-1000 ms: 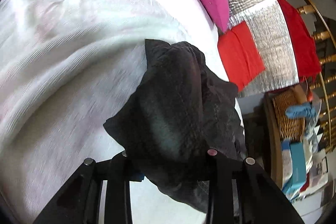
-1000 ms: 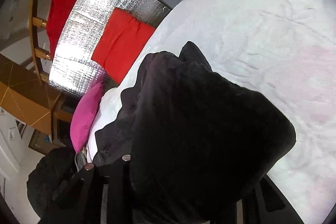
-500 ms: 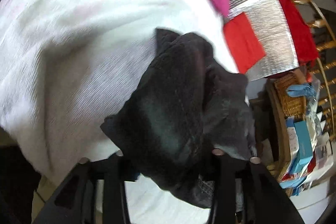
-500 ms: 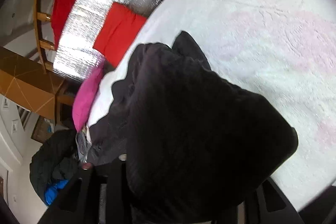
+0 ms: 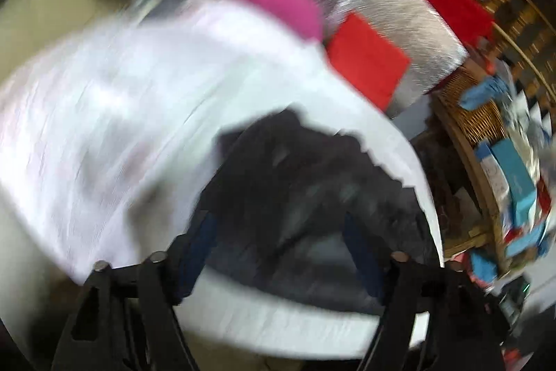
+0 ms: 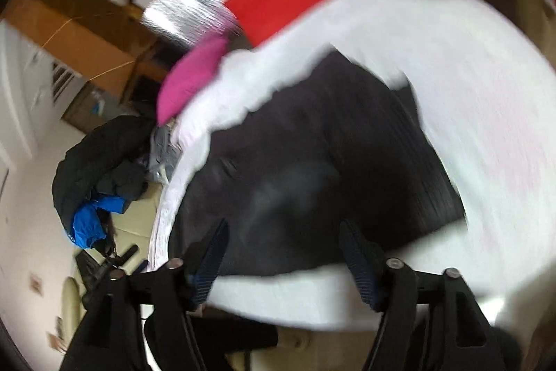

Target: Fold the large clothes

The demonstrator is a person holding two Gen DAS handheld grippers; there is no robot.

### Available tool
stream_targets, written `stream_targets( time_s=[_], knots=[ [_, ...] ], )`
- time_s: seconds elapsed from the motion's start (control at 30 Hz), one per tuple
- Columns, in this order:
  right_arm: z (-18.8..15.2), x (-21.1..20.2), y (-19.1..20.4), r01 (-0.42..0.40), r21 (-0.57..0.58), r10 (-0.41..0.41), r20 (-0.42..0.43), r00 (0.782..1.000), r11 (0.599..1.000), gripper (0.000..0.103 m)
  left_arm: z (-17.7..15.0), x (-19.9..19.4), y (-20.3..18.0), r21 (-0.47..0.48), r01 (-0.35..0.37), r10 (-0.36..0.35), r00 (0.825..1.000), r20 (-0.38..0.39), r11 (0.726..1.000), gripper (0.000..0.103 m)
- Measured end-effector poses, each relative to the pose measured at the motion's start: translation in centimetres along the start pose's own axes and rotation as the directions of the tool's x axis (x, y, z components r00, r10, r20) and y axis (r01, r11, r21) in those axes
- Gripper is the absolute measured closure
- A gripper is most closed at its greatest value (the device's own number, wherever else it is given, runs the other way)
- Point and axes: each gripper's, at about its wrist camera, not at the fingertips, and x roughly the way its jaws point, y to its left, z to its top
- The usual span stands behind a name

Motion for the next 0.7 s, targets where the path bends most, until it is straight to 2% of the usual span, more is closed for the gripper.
stream_targets(
  time_s=[0.07, 0.13, 0.23, 0.3, 0.33, 0.4, 0.47, 0.57, 0.6, 0.63, 0.67, 0.7],
  knots=[
    [2.0, 1.8, 1.0, 0.034, -0.038, -0.034, 0.020, 0.999, 0.999, 0.028, 2.1, 3.1, -3.1, 0.076, -0.004, 0.002, 1.000, 0.018, 0.997, 0.023],
    [4.3, 5.1, 1.5, 0.057, -0.053, -0.056, 0.010, 0.998, 0.997, 0.028, 3.5, 6.8, -5.3, 0.106, -0.009, 0.012, 1.000, -0.025, 0.994, 0.022],
    [7.6, 10.3, 2.3, 0.130, -0.096, -0.130, 0.009, 0.992, 0.987, 0.028, 5.0, 14.5, -7.5, 0.106, 0.018, 0.002, 0.983, -0.186, 0.994, 0.022],
    [9.8, 14.1, 2.9, 0.206, -0.133, -0.208, -0.003, 0.978, 0.969, 0.028, 5.0, 17.7, -8.2, 0.114, 0.000, 0.030, 0.965, -0.260, 0.993, 0.022],
    [10.4, 15.4, 2.7, 0.218, -0.141, -0.223, -0.018, 0.975, 0.966, 0.028, 5.1, 19.6, -8.6, 0.117, -0.004, 0.038, 0.957, -0.289, 0.993, 0.022],
    [11.6, 18.0, 2.5, 0.234, -0.164, -0.246, -0.056, 0.968, 0.958, 0.028, 4.8, 21.3, -8.9, 0.128, -0.019, 0.059, 0.947, -0.317, 0.992, 0.022],
    [12.2, 20.2, 2.3, 0.264, -0.193, -0.285, -0.089, 0.955, 0.945, 0.028, 4.5, 23.5, -9.5, 0.179, -0.041, 0.102, 0.932, -0.347, 0.983, 0.022],
    [11.8, 22.6, 1.6, 0.302, -0.238, -0.337, -0.124, 0.933, 0.923, 0.029, 3.9, 25.1, -10.4, 0.237, -0.050, 0.129, 0.935, -0.330, 0.970, 0.024],
    [11.4, 23.0, 1.7, 0.314, -0.265, -0.352, -0.112, 0.929, 0.912, 0.031, 3.9, 25.3, -10.5, 0.263, -0.052, 0.139, 0.936, -0.324, 0.963, 0.033],
    [11.1, 23.1, 2.1, 0.331, -0.286, -0.372, -0.100, 0.923, 0.899, 0.047, 4.0, 25.5, -10.3, 0.275, -0.054, 0.145, 0.936, -0.321, 0.960, 0.045],
    [11.0, 23.3, 2.5, 0.352, -0.322, -0.399, -0.093, 0.912, 0.879, 0.067, 4.1, 25.6, -10.2, 0.273, -0.051, 0.140, 0.938, -0.317, 0.961, 0.050],
    [10.9, 23.3, 3.0, 0.355, -0.350, -0.407, -0.086, 0.909, 0.867, 0.072, 4.3, 25.6, -10.2, 0.267, -0.038, 0.123, 0.943, -0.310, 0.963, 0.059]
  ],
)
